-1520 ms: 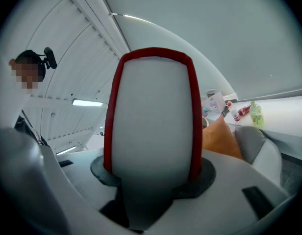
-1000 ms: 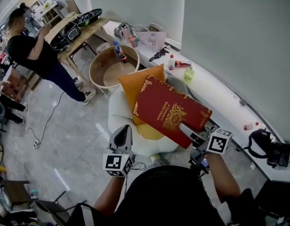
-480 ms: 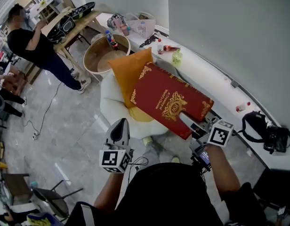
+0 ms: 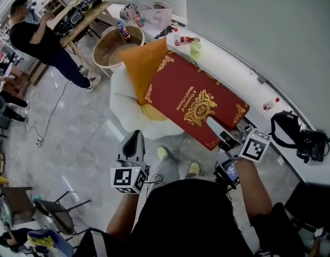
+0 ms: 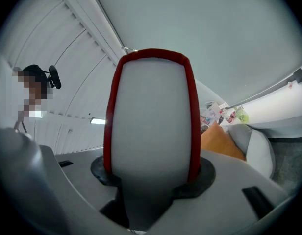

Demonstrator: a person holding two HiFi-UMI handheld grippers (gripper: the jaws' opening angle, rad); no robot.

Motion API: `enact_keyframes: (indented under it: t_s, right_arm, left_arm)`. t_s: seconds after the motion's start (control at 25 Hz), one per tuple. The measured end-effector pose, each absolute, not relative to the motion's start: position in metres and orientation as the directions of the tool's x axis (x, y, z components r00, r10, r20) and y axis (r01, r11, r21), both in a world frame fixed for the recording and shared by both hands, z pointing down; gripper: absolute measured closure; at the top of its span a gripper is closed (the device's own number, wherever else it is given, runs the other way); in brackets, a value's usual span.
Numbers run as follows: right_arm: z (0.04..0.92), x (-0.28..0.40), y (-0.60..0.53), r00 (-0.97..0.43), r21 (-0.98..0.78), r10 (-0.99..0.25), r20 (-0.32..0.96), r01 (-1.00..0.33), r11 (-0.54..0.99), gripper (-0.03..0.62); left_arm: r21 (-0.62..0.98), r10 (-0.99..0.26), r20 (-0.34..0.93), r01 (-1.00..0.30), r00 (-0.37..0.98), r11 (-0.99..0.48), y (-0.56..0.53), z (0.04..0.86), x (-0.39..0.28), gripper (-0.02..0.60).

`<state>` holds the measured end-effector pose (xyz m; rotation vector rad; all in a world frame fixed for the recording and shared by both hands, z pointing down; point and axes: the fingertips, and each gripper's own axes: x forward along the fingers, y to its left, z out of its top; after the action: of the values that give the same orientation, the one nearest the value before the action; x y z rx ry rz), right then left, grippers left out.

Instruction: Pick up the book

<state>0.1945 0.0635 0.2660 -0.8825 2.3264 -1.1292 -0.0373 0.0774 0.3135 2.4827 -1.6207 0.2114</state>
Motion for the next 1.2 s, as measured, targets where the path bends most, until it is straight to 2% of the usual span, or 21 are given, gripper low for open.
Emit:
enact_keyframes:
  t_s: [0.28, 0.8, 1.04, 1.2]
  right_arm:
    - [0.254, 0.165, 0.068, -0.703, -0.8, -0.707, -0.076, -0.38, 0.464, 0.347]
    - [0.264, 0.16, 0.065, -0.689, -0.835, -0.721, -0.074, -0.353, 0.423, 0.349]
    - [0.264, 0.163, 0.059, -0.672, -0.801, -0.74, -0.039, -0.422, 0.426, 0.349]
    - [0.264, 0.16, 0.062, -0.682, -0.822, -0.728, -0.068, -0.376, 0.429, 0.348]
  left_arm:
    - [0.082, -0.881, 0.183, -0.9, 0.436, -0.428, 0.074, 0.297, -0.067, 0.575]
    - [0.026, -0.866, 0.204, -0.887, 0.457, -0.461, 0.07, 0.296, -0.062, 0.575]
    - [0.039, -0.868, 0.202, -0.889, 0.454, -0.456, 0.07, 0.297, -0.066, 0.575]
    - [0.033, -0.871, 0.194, -0.89, 0.452, -0.455, 0.069, 0.295, -0.068, 0.575]
